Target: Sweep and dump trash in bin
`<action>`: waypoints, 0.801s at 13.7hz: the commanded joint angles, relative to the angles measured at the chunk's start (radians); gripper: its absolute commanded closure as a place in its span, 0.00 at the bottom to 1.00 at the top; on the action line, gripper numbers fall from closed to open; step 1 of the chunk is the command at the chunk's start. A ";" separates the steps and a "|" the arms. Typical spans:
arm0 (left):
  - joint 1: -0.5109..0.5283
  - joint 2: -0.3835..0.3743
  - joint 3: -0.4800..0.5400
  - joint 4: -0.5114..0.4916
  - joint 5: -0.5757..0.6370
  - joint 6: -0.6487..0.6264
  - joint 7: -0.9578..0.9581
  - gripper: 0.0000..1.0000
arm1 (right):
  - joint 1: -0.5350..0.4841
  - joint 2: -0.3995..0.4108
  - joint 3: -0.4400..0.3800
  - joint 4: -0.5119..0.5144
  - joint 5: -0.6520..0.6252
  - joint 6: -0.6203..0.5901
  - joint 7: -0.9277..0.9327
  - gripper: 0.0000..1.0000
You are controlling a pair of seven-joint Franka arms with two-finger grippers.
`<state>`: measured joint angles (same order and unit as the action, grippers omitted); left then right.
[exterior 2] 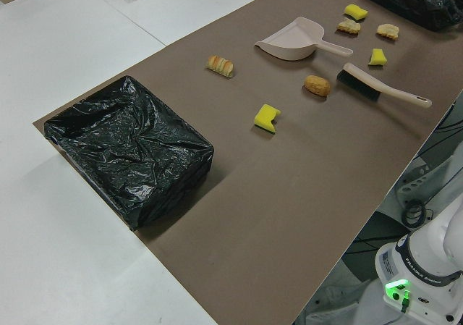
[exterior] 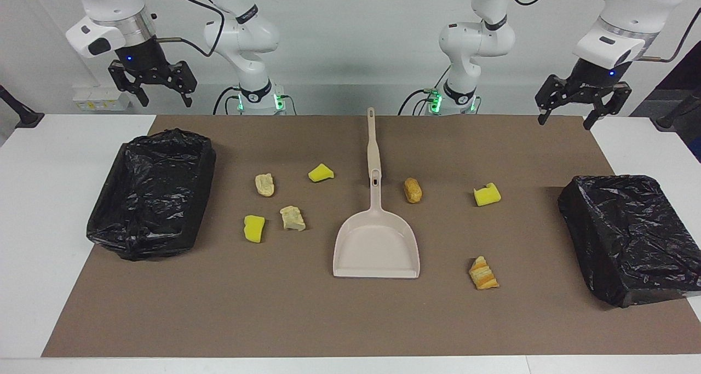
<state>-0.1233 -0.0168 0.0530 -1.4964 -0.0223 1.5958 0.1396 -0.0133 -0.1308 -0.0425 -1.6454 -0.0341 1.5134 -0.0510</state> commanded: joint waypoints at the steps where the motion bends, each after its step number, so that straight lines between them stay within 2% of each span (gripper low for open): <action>1: 0.010 -0.009 -0.007 -0.010 0.015 -0.010 0.005 0.00 | -0.016 -0.007 0.007 -0.011 -0.017 0.005 -0.033 0.00; 11: 0.010 -0.011 -0.007 -0.011 0.013 -0.011 -0.002 0.00 | 0.001 -0.010 0.010 -0.024 -0.013 -0.002 0.002 0.00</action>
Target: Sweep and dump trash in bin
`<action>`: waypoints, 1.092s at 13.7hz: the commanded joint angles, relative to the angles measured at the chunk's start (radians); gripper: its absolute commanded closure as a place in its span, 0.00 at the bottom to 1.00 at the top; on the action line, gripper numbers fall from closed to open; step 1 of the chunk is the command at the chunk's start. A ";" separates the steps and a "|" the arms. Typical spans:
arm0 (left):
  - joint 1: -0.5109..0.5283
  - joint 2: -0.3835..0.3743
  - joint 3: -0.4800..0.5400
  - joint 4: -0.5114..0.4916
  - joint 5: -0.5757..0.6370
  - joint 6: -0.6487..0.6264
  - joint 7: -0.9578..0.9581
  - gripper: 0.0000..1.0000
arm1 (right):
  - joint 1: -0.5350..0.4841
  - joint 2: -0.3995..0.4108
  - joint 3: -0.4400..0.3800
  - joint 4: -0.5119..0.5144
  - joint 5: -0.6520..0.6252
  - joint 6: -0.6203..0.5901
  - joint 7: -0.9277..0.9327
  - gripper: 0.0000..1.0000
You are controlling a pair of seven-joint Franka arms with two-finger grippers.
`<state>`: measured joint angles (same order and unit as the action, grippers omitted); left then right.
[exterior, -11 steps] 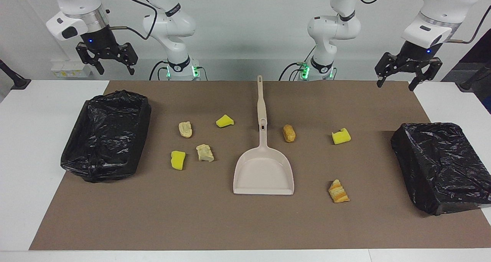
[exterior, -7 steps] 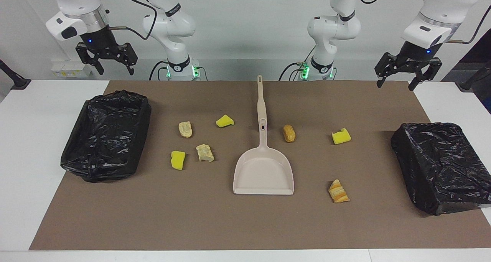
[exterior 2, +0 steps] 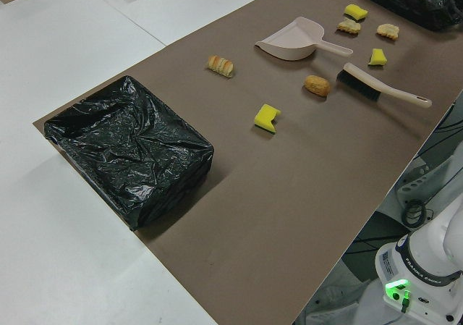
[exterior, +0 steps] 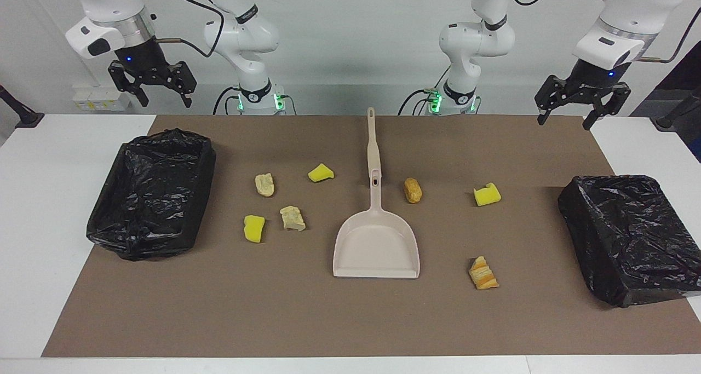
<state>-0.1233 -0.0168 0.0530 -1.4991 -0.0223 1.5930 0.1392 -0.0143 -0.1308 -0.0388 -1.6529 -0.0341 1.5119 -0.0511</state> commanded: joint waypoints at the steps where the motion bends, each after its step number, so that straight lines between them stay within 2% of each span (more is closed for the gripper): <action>1: 0.010 -0.011 -0.007 -0.009 0.015 -0.010 -0.001 0.00 | 0.002 -0.004 0.011 -0.015 -0.004 0.005 0.017 0.00; 3: 0.010 -0.011 -0.007 -0.009 0.013 -0.011 -0.001 0.00 | 0.033 0.026 0.019 0.002 0.002 0.019 0.091 0.00; 6: 0.010 -0.011 -0.007 -0.010 0.013 -0.001 -0.006 0.00 | 0.097 0.091 0.019 0.050 -0.003 0.021 0.105 0.00; 9: -0.002 -0.012 -0.009 -0.012 0.008 -0.005 -0.009 0.00 | 0.174 0.199 0.019 0.143 0.017 0.040 0.232 0.00; 15: -0.004 -0.012 -0.010 -0.013 0.004 -0.002 -0.006 0.00 | 0.316 0.333 0.019 0.151 0.091 0.189 0.480 0.00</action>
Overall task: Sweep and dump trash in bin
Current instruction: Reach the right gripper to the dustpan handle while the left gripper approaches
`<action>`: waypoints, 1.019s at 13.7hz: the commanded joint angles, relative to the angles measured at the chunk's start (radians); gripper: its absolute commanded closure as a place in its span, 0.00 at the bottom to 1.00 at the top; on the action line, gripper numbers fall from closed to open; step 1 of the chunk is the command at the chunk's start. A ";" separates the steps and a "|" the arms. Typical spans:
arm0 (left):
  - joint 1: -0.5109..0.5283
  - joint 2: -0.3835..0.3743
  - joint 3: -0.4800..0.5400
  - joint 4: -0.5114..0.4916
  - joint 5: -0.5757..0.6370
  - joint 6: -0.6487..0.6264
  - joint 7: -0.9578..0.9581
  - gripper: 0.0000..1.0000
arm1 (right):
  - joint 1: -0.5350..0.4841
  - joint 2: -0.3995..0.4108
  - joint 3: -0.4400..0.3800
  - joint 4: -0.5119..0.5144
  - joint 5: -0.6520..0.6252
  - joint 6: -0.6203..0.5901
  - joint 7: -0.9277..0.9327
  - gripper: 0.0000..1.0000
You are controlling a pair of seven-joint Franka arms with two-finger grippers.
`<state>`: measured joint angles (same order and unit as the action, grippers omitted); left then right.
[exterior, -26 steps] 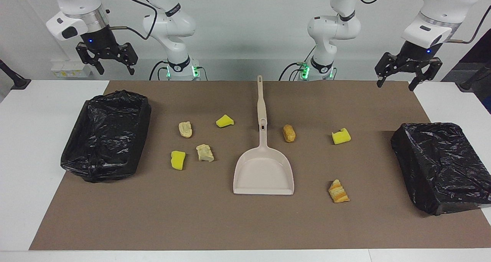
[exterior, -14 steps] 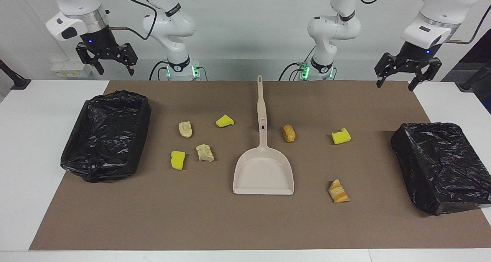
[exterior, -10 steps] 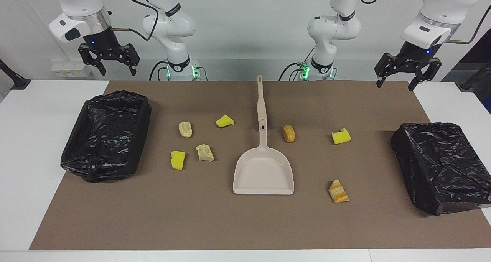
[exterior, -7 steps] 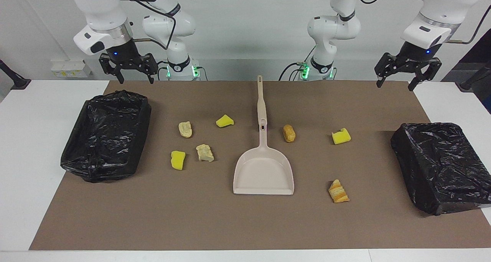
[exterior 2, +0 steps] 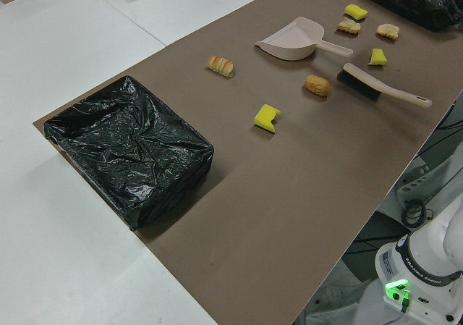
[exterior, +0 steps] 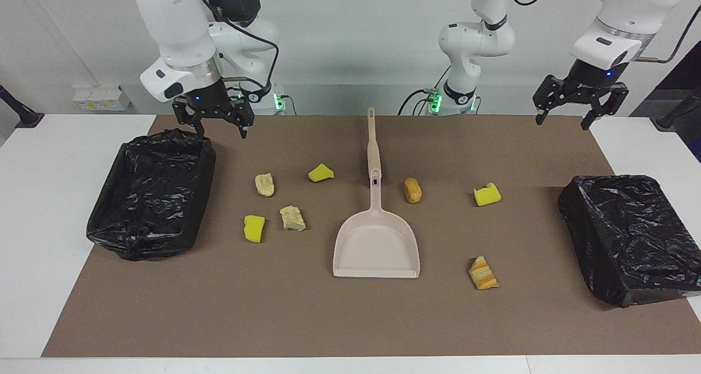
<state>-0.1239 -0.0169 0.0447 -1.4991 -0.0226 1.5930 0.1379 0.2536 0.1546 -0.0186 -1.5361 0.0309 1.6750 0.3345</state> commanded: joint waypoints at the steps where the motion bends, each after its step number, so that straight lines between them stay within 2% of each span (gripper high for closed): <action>1: -0.005 -0.012 -0.002 -0.013 0.004 -0.002 -0.003 0.00 | 0.077 0.069 -0.001 0.033 0.027 0.055 0.139 0.00; 4: -0.010 -0.012 -0.009 -0.027 0.000 0.002 0.000 0.00 | 0.128 0.130 0.005 0.031 0.047 0.178 0.262 0.00; 7: -0.043 -0.011 -0.011 -0.046 0.000 0.016 -0.006 0.00 | 0.200 0.203 0.005 0.027 0.110 0.291 0.288 0.00; 10: -0.074 -0.014 -0.011 -0.084 -0.002 0.035 -0.007 0.00 | 0.249 0.243 0.003 0.027 0.093 0.318 0.308 0.00; 11: -0.089 -0.031 -0.011 -0.107 -0.002 0.033 -0.007 0.00 | 0.262 0.250 0.003 0.027 0.090 0.318 0.326 0.00; 14: -0.132 -0.142 -0.014 -0.283 -0.005 0.047 -0.007 0.00 | 0.302 0.302 0.002 0.028 0.060 0.363 0.400 0.00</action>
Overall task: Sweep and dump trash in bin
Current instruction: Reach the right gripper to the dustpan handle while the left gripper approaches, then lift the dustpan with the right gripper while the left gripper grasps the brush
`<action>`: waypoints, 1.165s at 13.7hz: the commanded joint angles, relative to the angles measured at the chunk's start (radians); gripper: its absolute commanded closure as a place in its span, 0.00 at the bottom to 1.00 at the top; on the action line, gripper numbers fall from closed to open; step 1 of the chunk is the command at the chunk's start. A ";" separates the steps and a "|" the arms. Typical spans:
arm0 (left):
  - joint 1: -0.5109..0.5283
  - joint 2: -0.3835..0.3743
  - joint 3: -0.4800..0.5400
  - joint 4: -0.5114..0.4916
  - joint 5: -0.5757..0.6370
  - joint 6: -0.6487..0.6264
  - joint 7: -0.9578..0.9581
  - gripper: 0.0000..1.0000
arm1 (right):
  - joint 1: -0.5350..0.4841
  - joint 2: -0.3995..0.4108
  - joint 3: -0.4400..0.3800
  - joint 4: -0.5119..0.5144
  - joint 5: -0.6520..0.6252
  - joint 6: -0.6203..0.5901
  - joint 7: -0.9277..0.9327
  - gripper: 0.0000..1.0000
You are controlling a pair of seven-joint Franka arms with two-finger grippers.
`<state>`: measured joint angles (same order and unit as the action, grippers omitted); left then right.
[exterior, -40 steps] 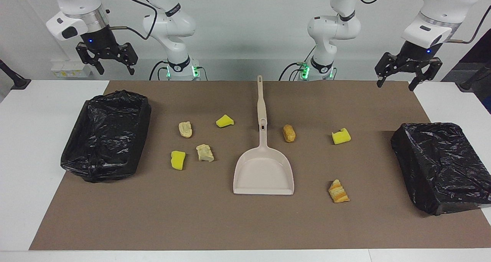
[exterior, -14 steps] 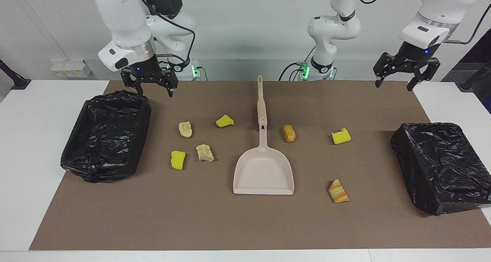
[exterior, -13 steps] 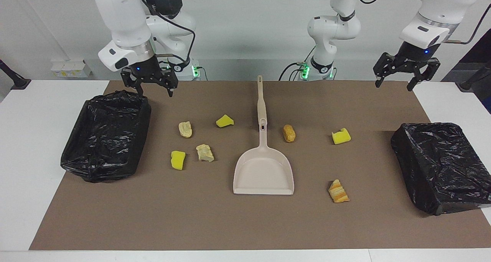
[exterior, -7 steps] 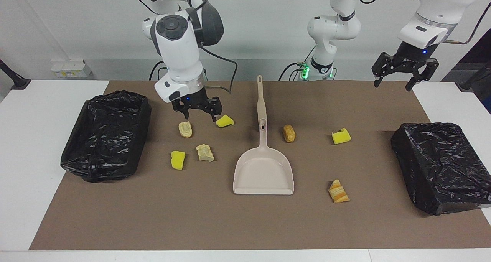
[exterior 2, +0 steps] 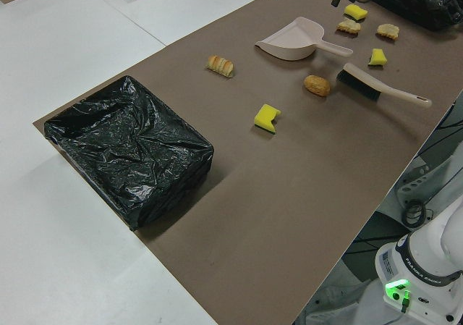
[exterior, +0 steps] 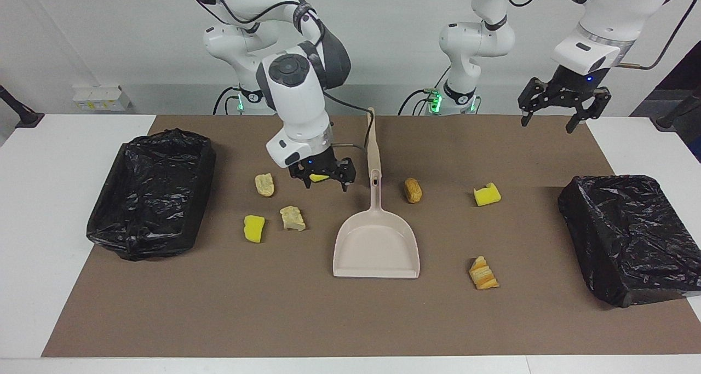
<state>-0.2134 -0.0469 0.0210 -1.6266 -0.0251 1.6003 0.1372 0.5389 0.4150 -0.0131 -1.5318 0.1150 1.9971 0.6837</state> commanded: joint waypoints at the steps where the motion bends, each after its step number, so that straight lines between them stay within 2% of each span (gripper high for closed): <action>1: -0.056 -0.149 0.010 -0.212 -0.004 0.046 -0.007 0.00 | 0.021 0.053 -0.004 0.024 -0.026 0.055 0.054 0.00; 5: -0.127 -0.287 0.008 -0.427 -0.006 0.115 -0.022 0.00 | 0.067 0.099 -0.004 0.030 -0.046 0.097 0.066 0.00; 11: -0.302 -0.392 0.007 -0.611 -0.009 0.151 -0.224 0.00 | 0.110 0.068 -0.001 -0.025 -0.094 0.031 0.047 0.00; 12: -0.332 -0.407 0.007 -0.642 -0.009 0.153 -0.272 0.00 | 0.110 0.064 -0.001 -0.037 -0.094 0.032 0.019 0.05; 14: -0.368 -0.421 0.007 -0.670 -0.036 0.158 -0.306 0.00 | 0.110 0.053 0.001 -0.059 -0.090 0.045 0.004 0.32; 16: -0.388 -0.421 0.002 -0.694 -0.042 0.165 -0.314 0.00 | 0.112 0.051 0.001 -0.062 -0.089 0.048 0.002 0.50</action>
<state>-0.5696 -0.4276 0.0120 -2.2596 -0.0513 1.7315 -0.1553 0.6521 0.4972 -0.0135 -1.5545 0.0366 2.0365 0.7076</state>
